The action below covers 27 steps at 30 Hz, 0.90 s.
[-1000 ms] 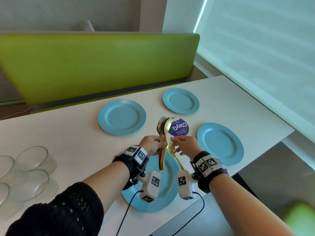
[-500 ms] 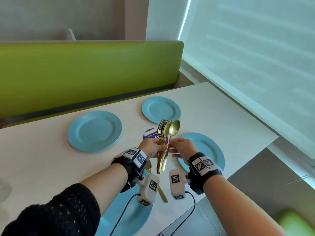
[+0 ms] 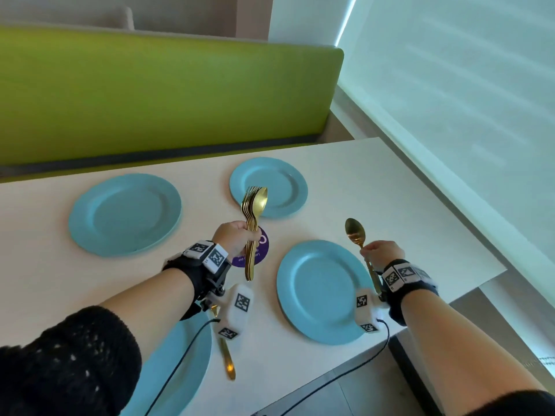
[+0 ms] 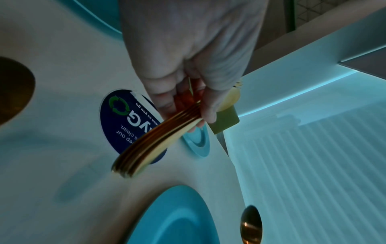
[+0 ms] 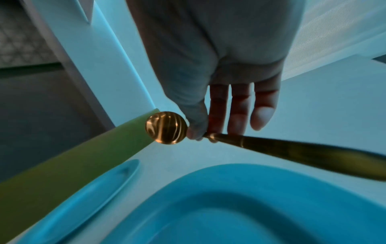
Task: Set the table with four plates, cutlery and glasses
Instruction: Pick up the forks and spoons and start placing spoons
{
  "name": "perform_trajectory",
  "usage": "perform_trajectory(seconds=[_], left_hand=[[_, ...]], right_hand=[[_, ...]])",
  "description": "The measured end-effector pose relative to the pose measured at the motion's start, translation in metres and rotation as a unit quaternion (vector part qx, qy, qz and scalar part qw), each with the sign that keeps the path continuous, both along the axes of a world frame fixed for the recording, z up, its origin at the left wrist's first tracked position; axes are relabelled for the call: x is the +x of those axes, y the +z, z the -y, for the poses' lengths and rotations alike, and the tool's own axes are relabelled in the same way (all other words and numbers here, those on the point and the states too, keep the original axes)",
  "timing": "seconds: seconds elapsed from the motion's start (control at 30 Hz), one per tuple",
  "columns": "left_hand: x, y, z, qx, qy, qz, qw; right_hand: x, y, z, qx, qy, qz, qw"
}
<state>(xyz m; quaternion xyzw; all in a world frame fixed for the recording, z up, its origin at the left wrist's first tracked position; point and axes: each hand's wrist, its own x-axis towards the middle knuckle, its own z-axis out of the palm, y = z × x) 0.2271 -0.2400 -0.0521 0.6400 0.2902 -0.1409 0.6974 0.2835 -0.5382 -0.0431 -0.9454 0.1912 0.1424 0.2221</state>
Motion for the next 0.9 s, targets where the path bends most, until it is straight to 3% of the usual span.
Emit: perform_trajectory(seconds=[0.23, 0.9], left_hand=[[0.006, -0.007, 0.004, -0.002, 0.036, -0.011, 0.999], [0.007, -0.011, 0.02, 0.002, 0.048, -0.012, 0.999]], right_hand=[[0.011, -0.019, 0.025, -0.112, 0.049, -0.063, 0.99], [0.01, -0.046, 0.027, -0.131, 0.034, -0.082, 0.987]])
